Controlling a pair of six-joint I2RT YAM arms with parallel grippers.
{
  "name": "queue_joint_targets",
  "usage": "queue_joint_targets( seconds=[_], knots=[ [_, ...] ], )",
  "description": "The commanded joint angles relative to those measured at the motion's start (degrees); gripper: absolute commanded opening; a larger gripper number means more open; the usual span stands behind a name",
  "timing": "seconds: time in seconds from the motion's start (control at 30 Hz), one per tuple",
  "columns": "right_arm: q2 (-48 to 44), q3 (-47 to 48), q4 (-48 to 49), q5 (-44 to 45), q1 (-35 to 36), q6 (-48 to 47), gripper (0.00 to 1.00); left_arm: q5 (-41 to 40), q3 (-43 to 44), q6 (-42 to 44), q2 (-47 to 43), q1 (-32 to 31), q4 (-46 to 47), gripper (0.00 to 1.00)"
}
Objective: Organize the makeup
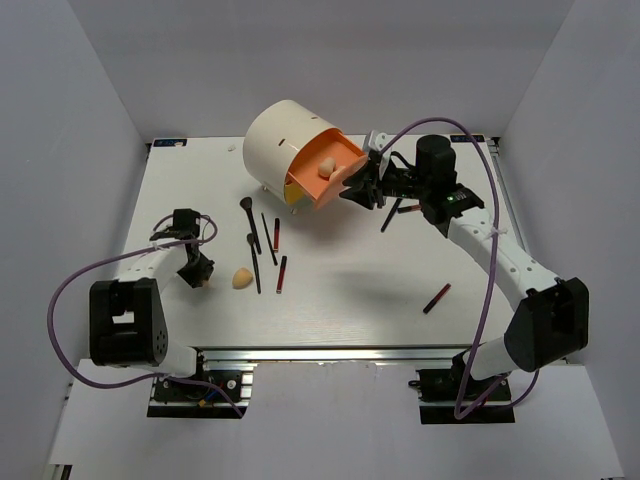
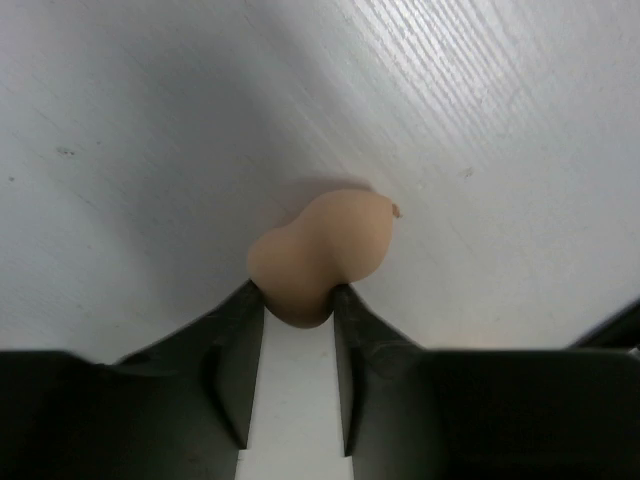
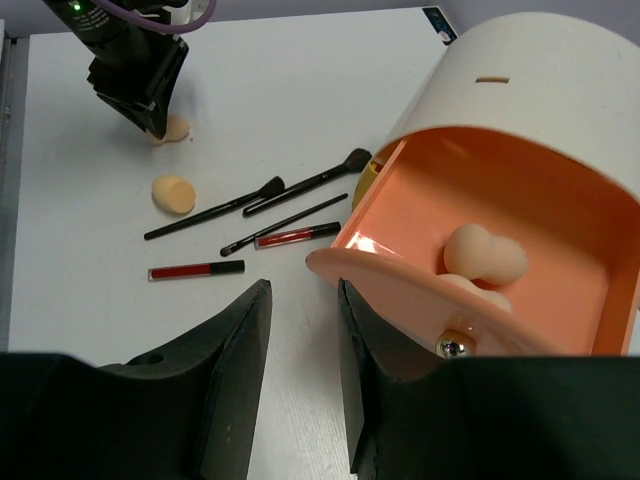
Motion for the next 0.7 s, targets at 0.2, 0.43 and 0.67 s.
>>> queue_joint_targets(
  seconds=[0.2,0.43,0.67],
  knots=[
    [-3.4,-1.4,2.1,2.1,-0.2,1.7,0.39,1.3,2.6,2.0,-0.3,0.8,2.8,0.0],
    [-4.8,-3.0,5.2,5.7,-0.2,4.4,0.46,9.9,4.1,0.5,-9.6,0.6,4.8,0.0],
    [-4.7,-3.9,5.5,5.0,-0.2,5.8,0.5,20.5,4.5,-2.1,-19.2,-1.1,14.1,0.0]
  ],
)
